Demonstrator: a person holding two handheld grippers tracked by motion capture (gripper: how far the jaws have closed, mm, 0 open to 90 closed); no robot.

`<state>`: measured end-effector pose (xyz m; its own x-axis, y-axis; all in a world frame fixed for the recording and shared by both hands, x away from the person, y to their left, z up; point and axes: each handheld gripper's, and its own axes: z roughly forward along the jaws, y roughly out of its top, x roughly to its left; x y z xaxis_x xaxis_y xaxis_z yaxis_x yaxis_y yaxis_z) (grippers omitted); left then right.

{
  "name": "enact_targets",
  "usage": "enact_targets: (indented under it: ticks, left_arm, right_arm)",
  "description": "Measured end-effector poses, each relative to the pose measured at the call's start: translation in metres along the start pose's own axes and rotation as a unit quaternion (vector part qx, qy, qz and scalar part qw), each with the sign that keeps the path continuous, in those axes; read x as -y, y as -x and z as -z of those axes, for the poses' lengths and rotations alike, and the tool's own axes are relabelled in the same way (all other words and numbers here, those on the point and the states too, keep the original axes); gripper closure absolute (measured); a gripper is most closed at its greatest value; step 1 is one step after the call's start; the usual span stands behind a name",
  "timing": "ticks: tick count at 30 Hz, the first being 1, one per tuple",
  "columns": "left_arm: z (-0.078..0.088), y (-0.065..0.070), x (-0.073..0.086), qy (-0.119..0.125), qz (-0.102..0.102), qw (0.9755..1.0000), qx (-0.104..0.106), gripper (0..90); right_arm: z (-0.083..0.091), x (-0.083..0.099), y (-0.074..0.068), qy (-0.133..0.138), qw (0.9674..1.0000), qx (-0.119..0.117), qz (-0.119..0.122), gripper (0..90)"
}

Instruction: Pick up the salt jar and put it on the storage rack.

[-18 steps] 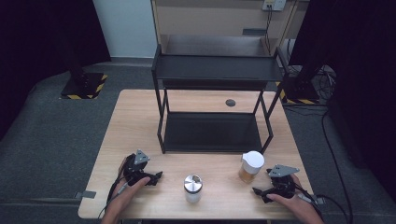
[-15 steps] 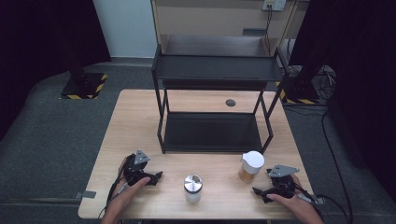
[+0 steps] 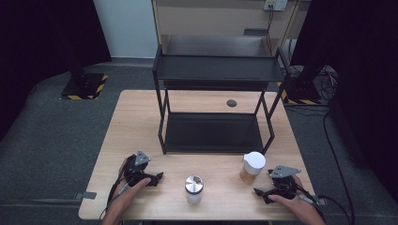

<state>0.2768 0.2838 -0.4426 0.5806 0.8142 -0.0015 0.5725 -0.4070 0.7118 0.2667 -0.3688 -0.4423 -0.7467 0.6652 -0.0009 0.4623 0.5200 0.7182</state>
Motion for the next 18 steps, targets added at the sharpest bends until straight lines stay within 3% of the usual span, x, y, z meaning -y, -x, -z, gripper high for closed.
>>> enact_targets:
  ticks: [8,18]
  left_arm:
    - [0.0026,-0.0021,0.0036,0.006,0.006,1.0,0.006,1.0]
    - [0.0099,0.0021,0.0003,0.006,-0.001,1.0,0.002,1.3]
  right_arm:
    - [0.0,0.0,0.0,0.0,1.0,0.0,0.0,1.8]
    - [0.0,0.0,0.0001,0.0,1.0,0.0,0.0,1.8]
